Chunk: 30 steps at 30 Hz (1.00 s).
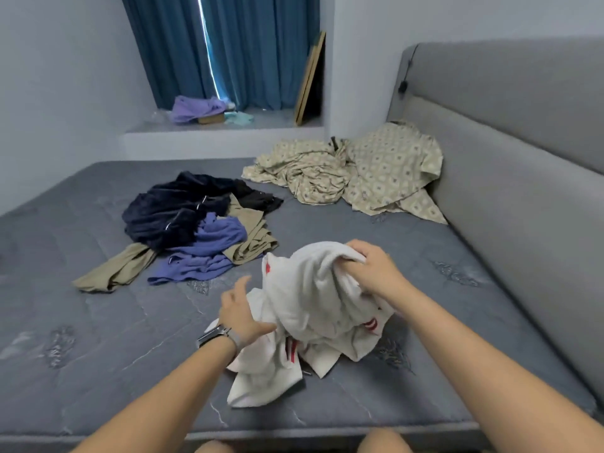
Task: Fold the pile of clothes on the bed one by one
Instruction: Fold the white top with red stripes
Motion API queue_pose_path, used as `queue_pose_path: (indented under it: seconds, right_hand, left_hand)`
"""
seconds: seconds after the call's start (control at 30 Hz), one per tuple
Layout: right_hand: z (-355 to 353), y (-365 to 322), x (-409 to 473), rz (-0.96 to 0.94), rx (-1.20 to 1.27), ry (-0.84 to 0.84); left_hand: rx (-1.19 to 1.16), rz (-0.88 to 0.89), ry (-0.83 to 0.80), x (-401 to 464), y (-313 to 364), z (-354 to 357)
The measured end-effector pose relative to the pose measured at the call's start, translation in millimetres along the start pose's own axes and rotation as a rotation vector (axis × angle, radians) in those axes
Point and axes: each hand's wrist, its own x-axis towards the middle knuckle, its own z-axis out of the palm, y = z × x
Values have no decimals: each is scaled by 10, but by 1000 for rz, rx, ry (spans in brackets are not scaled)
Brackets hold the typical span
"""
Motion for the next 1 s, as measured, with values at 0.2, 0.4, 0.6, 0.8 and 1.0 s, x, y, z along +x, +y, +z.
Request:
queue_pose_path:
  seconds: [0.2,0.4,0.6,0.8,1.0]
  right_hand:
    - [-293,-797,-634,-167,81,-24]
    - [-685,-1020,-900,-113,-77,199]
    - [-731,-1213,-1116,-130,-619,389]
    - [-927,-1753,-1196,-224,-631,529]
    - [-1289,-2327,-954,-349,-398,614]
  left_hand:
    - [76,213,132,-400,485,-277]
    - [-838,103,2,-838,958,-1162]
    - [-757,331,54,-1124,1265,-1913]
    - [-673,514,365,-1354,1560,-2425]
    - [-568,643,623,-1340,1920,-3036]
